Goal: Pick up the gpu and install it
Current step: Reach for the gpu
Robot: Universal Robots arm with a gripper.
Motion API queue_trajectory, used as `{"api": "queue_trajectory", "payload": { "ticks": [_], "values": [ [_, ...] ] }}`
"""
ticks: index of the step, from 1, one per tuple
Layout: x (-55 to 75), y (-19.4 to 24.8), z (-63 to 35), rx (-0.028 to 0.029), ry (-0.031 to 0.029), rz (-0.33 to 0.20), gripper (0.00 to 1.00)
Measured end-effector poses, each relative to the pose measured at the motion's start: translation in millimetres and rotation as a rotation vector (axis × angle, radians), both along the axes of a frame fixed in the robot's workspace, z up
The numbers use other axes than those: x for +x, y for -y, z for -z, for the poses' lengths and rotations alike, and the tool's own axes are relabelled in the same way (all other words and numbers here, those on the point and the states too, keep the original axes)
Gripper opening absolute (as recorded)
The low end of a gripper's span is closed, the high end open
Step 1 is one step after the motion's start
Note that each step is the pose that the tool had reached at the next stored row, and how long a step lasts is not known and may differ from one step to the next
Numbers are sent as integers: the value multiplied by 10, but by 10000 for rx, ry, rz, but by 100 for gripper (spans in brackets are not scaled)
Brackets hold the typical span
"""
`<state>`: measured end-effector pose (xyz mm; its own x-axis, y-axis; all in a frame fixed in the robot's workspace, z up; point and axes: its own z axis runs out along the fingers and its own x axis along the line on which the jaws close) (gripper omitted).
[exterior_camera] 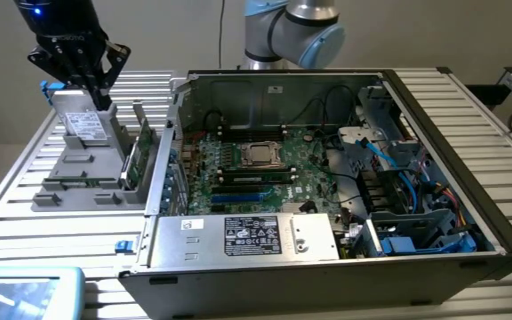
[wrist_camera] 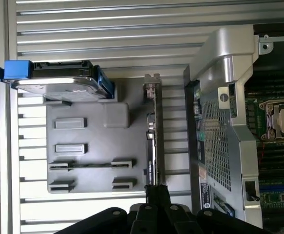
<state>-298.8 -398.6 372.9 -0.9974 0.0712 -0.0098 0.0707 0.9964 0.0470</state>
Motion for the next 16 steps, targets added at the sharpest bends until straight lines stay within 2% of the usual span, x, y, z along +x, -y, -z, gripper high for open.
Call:
{"api": "queue_trajectory", "payload": {
  "ticks": [12, 16],
  "values": [
    [-277, -10, 59, 0, 10, 0, 12],
    [-313, -12, 67, 1, 12, 0, 12]
  ]
}}
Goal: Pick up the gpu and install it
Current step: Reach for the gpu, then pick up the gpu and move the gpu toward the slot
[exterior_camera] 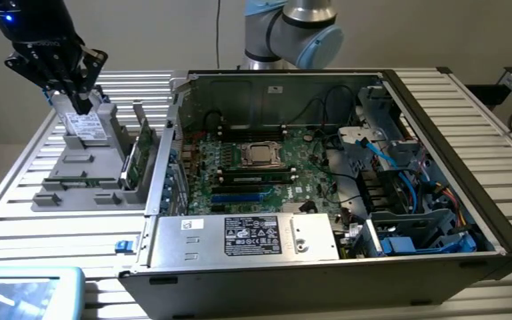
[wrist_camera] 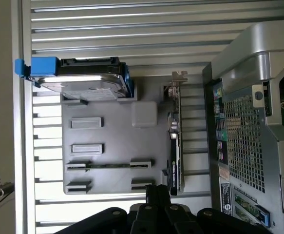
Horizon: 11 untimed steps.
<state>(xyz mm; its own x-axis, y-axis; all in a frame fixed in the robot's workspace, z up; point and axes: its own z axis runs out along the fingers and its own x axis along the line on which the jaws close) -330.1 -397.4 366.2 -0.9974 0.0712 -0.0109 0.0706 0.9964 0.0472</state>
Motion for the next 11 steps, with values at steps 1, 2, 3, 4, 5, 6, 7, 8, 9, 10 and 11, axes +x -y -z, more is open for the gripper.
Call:
{"api": "queue_trajectory", "payload": {
  "ticks": [1, 2, 3, 4, 5, 6, 7, 8, 9, 10, 11],
  "values": [
    [0, 0, 0, 0, -1, 0, 12],
    [0, 0, 0, -1, -1, 0, 12],
    [0, 0, 0, -1, -1, 0, 12],
    [0, 0, 0, -1, -1, 0, 12],
    [0, 0, 0, 0, -1, 0, 12],
    [0, 0, 0, -1, -1, 0, 12],
    [0, 0, 0, -1, -1, 0, 12],
    [0, 0, 0, -1, -1, 0, 12],
    [0, 0, 0, -1, -1, 0, 12],
    [0, 0, 0, -1, -1, 0, 12],
    [0, 0, 0, -1, -1, 0, 12]
  ]
}}
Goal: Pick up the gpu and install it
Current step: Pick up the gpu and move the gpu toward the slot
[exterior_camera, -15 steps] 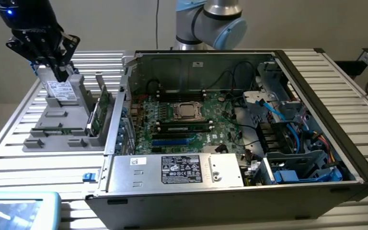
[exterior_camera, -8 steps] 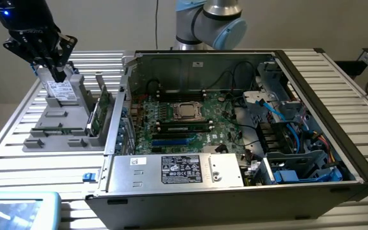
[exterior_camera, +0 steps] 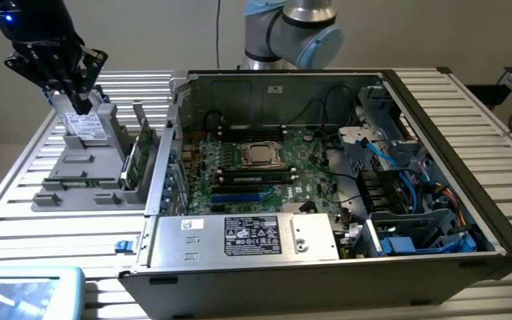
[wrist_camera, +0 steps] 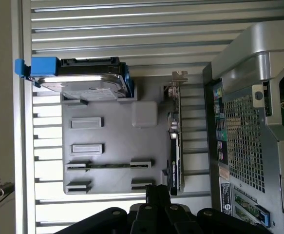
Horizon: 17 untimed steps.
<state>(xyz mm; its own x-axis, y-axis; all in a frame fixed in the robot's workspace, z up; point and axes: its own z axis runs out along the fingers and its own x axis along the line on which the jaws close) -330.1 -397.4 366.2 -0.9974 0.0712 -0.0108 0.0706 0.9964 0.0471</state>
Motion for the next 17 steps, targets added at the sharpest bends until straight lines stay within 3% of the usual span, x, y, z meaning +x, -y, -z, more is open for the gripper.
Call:
{"api": "queue_trajectory", "payload": {
  "ticks": [9, 11, 14, 15, 17],
  "values": [
    [0, 0, 0, 0, 0, 0, 13],
    [0, 0, 0, 0, 0, 0, 25],
    [-1, 0, 1, 16, 1, 2, 31],
    [-1, 1, 4, 71, 21, 2, 38],
    [0, 0, 9, 253, 79, 10, 38]
  ]
}}
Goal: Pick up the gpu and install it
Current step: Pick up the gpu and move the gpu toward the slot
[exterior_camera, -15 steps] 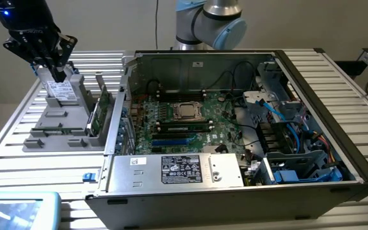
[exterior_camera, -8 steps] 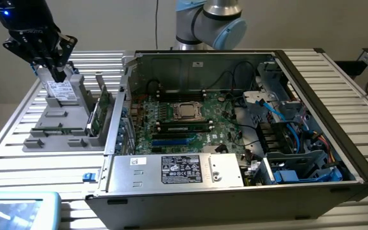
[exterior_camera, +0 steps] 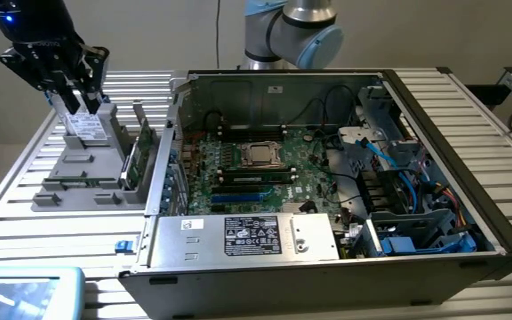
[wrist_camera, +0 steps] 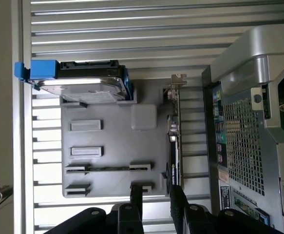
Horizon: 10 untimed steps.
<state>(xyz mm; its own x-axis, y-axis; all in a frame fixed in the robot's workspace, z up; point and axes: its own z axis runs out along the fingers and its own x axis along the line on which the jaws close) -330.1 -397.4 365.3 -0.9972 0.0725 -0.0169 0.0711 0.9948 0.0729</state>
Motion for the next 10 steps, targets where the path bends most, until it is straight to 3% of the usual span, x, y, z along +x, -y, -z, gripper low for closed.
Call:
{"api": "queue_trajectory", "payload": {
  "ticks": [1, 2, 10],
  "values": [
    [1, 0, 3, 85, 21, 7, 38],
    [12, -1, 14, 129, 24, 20, 38],
    [126, -97, 160, 137, 25, 47, 38]
  ]
}}
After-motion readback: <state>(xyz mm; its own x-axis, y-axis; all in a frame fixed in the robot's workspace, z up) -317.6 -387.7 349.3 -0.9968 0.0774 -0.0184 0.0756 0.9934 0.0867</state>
